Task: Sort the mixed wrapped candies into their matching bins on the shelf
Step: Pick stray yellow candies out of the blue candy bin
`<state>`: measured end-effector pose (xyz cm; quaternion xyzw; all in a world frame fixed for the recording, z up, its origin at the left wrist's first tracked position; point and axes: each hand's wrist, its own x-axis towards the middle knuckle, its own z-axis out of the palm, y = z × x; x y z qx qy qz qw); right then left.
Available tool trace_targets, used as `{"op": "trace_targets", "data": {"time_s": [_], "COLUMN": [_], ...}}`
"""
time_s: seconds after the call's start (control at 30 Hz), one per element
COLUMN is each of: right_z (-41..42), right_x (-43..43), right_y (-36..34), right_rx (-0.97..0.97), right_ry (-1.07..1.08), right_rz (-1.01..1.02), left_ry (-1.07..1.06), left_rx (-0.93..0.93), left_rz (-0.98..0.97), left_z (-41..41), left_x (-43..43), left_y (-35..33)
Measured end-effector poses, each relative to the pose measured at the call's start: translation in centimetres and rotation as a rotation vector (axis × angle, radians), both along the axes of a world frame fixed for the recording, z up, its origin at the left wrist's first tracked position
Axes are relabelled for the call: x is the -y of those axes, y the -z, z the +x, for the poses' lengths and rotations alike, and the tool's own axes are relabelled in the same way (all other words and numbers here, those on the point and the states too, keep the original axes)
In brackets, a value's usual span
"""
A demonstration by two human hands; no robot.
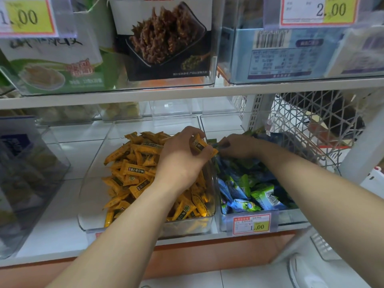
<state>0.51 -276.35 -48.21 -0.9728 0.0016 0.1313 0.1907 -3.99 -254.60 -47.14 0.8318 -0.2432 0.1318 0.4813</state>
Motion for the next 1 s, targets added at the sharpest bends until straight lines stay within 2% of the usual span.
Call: {"op": "trace_targets", "data": {"time_s": [0.07, 0.13, 0.2, 0.3, 0.37, 0.5, 0.73, 0.87, 1.0], "right_z": [-0.1, 0.0, 0.3, 1.4, 2.1, 2.9, 3.3, 3.8, 4.1], "right_x": [0.0, 0.0, 0.0, 0.6, 1.2, 1.9, 2.1, 0.9, 0.0], "right_y": [-0.1, -0.1, 0.4, 1.8, 2.3, 1.7, 1.6, 1.8, 2.2], "right_rx": [-0.043, -0.025, 0.077, 0.300, 0.351, 0.132, -0.117, -0.169, -0.126], "right_ry": [0.006, -0.014, -0.022, 0.163, 0.203, 0.140, 0.034, 0.011, 0.015], "right_rz": [0.070, 0.056, -0.044, 0.035, 0.025, 0.004, -0.132, -0.190, -0.254], "left_ry": [-0.001, -0.006, -0.003, 0.005, 0.011, 0.015, 0.007, 0.008, 0.011], "left_rx": [0.001, 0.007, 0.002, -0.015, -0.025, -0.021, -0.027, -0.040, -0.040], "left_rz": [0.007, 0.017, 0.015, 0.007, 0.007, 0.018, 0.030, 0.022, -0.005], "left_z": [0.0, 0.0, 0.1, 0.1, 0.0, 0.0, 0.0, 0.1, 0.3], "left_x": [0.1, 0.1, 0.1, 0.1, 0.1, 0.0, 0.1, 0.1, 0.0], "left_y": [0.0, 0.0, 0.0, 0.0, 0.0, 0.2, 0.2, 0.3, 0.6]}}
